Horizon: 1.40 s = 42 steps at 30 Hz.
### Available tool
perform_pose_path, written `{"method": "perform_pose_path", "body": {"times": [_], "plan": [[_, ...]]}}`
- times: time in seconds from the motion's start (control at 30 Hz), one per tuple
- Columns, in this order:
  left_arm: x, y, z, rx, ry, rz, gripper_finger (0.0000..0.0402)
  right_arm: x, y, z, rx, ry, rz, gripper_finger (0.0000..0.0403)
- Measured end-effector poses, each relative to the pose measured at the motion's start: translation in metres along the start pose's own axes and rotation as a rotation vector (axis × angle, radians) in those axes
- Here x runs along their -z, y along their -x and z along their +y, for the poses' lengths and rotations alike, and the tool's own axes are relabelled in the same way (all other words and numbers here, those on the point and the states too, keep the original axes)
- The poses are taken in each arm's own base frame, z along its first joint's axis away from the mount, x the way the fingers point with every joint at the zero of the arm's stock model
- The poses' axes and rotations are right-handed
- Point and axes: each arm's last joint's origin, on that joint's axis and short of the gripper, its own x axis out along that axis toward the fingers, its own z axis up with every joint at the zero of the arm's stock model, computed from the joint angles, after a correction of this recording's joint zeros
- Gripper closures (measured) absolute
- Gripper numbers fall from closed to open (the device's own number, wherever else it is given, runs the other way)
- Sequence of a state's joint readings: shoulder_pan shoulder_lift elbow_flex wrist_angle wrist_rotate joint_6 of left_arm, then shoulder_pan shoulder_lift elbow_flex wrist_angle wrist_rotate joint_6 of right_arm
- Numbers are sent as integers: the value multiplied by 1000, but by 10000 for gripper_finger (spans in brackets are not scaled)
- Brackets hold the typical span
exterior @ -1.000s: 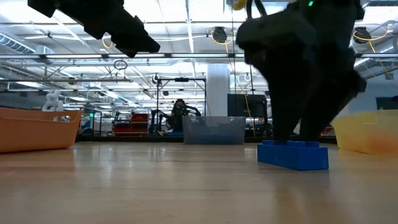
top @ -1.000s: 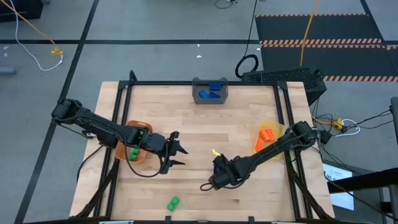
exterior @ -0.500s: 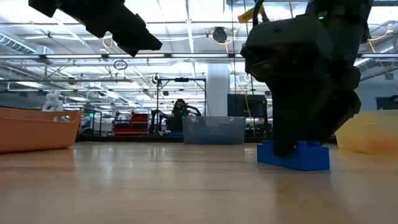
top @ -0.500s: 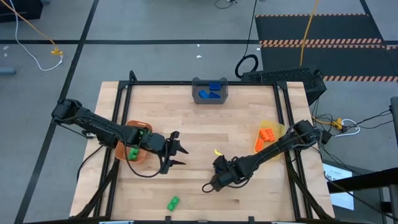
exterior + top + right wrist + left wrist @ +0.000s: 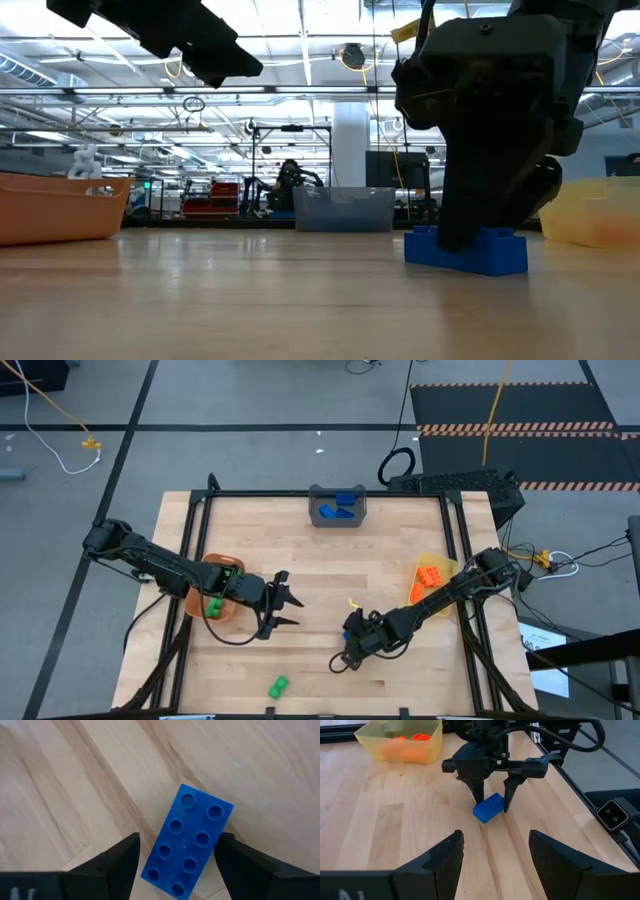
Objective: Sort & place blocks by color
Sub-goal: Put the blue game piece into the black bin
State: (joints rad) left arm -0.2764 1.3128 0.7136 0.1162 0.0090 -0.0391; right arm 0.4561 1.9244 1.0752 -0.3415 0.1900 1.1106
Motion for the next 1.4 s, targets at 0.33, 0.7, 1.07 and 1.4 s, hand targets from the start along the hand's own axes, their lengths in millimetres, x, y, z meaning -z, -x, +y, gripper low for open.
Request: {"method": "perform_pose_path", "body": {"times": [0.33,0.7,1.07,1.4], "plan": [[-1,0,0,0,-3,-7,178,-11,13,-1,16,64,-110,282],[-6,0,0,2,-6,-66,178,-68,42,-29,185,191,-396,282],[-7,1,12,-119,-19,-75,178,-144,55,-68,225,313,-593,282],[-7,5,53,-262,193,-94,179,-186,58,-120,262,292,-598,282]]}}
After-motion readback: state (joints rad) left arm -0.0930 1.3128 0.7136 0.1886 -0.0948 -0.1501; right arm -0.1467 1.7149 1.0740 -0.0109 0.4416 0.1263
